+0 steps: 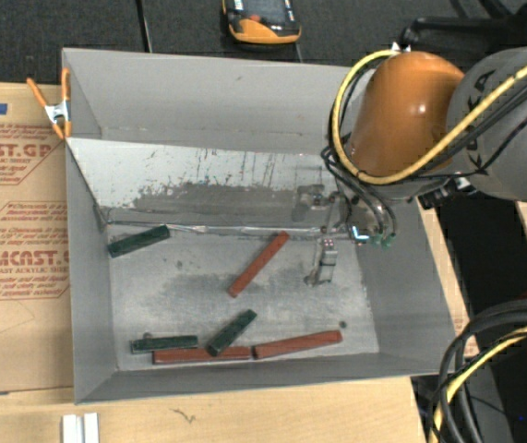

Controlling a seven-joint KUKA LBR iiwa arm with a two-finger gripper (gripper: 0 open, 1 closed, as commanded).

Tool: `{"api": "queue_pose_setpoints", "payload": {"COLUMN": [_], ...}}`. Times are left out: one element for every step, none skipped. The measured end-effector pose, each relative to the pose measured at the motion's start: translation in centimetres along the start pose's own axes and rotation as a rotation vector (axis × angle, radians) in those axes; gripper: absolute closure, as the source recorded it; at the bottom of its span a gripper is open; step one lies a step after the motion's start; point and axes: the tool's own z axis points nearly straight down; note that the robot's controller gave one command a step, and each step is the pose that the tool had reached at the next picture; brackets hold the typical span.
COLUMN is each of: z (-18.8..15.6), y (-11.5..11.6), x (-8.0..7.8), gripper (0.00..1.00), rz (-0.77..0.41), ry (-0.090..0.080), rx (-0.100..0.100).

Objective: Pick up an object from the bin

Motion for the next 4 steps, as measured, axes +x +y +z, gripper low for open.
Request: {"api": "queue_pose_setpoints", "payload": {"z": [-0.4,3.3,7.7,8.7], "y": [0.0,2.4,4.4,4.0], "x": [-0.2,-2.3,-2.9,-2.6], "gripper": [0.0,0.0,0.0,0.0], "rz": [0.0,-0.207,-0.407,-0.389], "ry": [-0.008,-0.018,-0.005,-0.008], "rx": [0.0,0.002,-0.002,-0.001]}}
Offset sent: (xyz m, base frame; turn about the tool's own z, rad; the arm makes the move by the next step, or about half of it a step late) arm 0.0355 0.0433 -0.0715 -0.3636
